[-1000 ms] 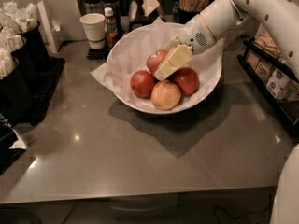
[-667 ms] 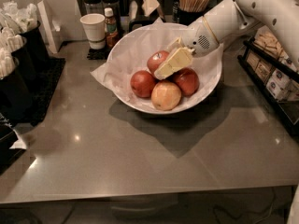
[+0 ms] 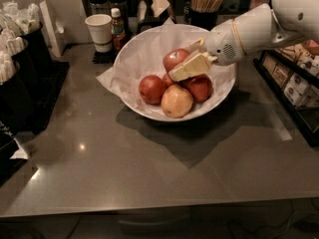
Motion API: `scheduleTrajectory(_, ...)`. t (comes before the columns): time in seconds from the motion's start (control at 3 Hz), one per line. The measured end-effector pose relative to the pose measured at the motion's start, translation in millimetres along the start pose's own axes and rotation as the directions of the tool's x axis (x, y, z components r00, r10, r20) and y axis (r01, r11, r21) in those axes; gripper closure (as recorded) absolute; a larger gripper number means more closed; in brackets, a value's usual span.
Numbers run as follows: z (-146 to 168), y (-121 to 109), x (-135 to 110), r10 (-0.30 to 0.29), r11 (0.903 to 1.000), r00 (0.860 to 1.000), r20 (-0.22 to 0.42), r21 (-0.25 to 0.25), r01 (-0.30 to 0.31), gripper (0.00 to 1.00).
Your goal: Pick apple from white bowl
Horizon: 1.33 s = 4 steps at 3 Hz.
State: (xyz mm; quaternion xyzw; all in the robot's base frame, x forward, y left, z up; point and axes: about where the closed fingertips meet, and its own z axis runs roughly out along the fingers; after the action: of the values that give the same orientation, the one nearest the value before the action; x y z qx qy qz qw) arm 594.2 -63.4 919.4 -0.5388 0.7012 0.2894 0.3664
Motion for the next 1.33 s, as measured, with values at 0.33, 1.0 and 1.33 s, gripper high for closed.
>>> scheduleTrajectory(0.33, -23, 13, -5, -0.044, 0.9985, 0.991, 0.128, 0.038, 0.040, 1.00)
scheduleTrajectory(1.0, -80, 86, -15, -0.101, 0.9841, 0.963, 0.251, 0.167, 0.060, 1.00)
scheduleTrajectory(1.33, -94, 127, -15, -0.065, 0.9777, 0.969, 0.237, 0.209, 0.015, 1.00)
